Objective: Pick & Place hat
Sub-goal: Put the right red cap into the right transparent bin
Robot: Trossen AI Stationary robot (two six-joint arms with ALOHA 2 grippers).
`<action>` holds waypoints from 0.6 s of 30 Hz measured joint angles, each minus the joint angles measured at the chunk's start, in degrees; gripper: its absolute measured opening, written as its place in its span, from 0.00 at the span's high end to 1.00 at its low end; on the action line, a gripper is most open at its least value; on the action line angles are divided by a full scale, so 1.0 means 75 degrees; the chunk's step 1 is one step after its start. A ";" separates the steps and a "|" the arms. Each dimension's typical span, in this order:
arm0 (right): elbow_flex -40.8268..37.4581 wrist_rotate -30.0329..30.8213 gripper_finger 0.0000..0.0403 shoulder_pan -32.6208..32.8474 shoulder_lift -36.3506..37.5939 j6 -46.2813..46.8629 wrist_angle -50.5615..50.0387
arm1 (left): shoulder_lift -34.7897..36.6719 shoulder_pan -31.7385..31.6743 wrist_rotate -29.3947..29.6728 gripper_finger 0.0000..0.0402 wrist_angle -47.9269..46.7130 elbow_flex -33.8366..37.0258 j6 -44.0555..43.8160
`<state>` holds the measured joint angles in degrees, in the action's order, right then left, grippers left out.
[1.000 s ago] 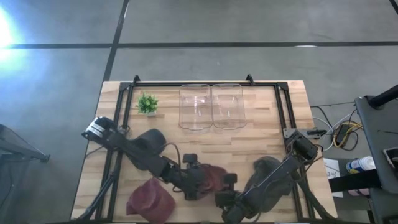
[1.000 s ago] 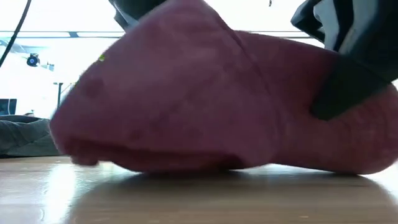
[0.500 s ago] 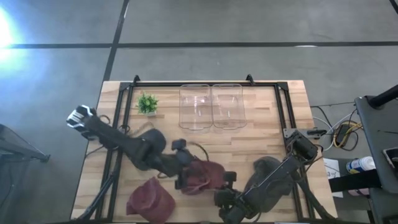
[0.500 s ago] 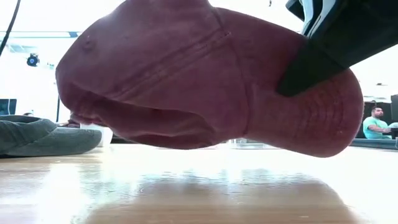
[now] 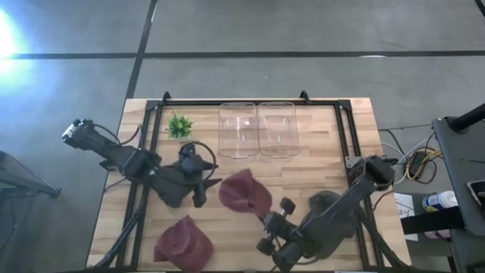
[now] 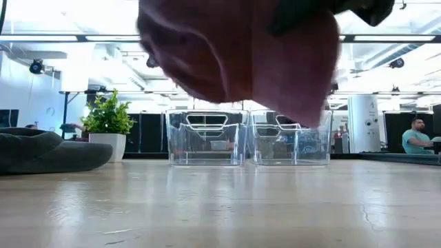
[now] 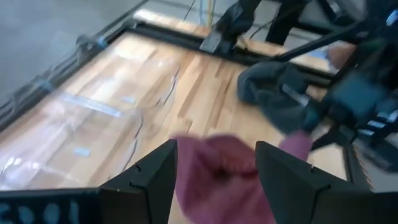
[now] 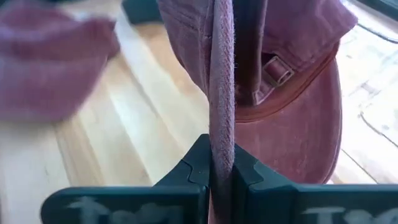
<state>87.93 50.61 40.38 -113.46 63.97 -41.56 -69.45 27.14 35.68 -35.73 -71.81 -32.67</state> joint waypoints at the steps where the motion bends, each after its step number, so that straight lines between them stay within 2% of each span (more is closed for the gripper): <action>1: -0.0021 0.0030 0.97 -0.0051 0.0111 0.0054 0.0017 | 0.0023 0.0026 0.0000 0.48 -0.0123 0.0076 -0.0119; 10: -0.0055 0.0221 0.97 -0.0886 0.1110 -0.0652 -0.0266 | -0.0003 0.0436 -0.0012 0.48 -0.0115 0.0969 -0.0916; 18: -0.0708 0.0181 0.97 -0.1938 0.2403 0.0128 -0.0696 | 0.0006 0.1341 0.0219 0.48 -0.0017 0.1545 -0.1786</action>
<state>82.62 51.96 25.84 -95.44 64.93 -46.78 -69.41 37.19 37.32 -35.86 -60.23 -46.06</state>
